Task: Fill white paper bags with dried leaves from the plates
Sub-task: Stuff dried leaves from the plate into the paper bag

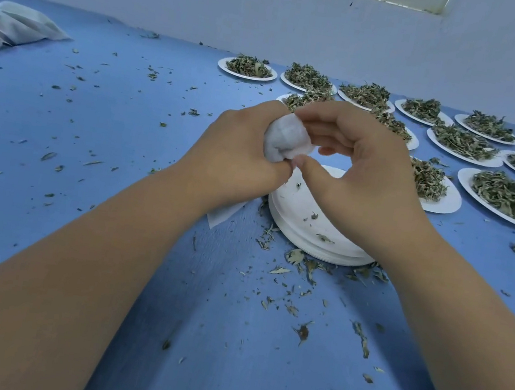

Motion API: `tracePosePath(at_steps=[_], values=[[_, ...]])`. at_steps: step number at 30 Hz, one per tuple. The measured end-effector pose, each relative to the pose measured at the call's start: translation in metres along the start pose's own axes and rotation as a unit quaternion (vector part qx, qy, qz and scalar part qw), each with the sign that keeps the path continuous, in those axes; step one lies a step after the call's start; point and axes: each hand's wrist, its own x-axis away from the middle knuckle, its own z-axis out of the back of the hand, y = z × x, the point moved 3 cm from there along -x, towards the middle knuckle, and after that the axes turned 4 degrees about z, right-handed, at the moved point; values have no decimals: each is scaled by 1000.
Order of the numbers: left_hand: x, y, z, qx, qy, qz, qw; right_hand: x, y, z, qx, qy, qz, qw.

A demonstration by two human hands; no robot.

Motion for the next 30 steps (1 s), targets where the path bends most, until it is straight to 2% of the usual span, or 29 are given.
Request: tracePosePath(at_steps=[5,8,10,13,15,18,20,23,25,26,30], values=[[-2,-2,1,-16,-13,8,1000,0,2,2,-32,35,-10,999],[-5,-3,11,65,42,63,995,0,0,6,-27,71,-17,997],[-9,-5,22,193,81,112,971,-1,1,3,-49,64,-50,995],[-11,-7,35,370,82,160,911,-9,-2,-19,-120,-43,-150,980],[-11,-6,42,448,64,169,876,-17,-9,-41,-159,-102,-194,963],[-7,-11,65,515,56,171,838,-40,-27,-70,-229,-96,-195,949],[-2,-23,92,529,66,170,829,-58,-41,-90,-261,-93,-189,942],[13,-51,143,507,84,155,843,-86,-68,-131,-287,-93,-179,936],[29,-78,178,471,124,155,860,-105,-86,-166,-298,-93,-173,934],[39,-95,194,461,161,165,857,-113,-95,-186,-301,-96,-171,933],[80,-169,248,424,395,264,771,-148,-127,-270,-307,-102,-166,932]])
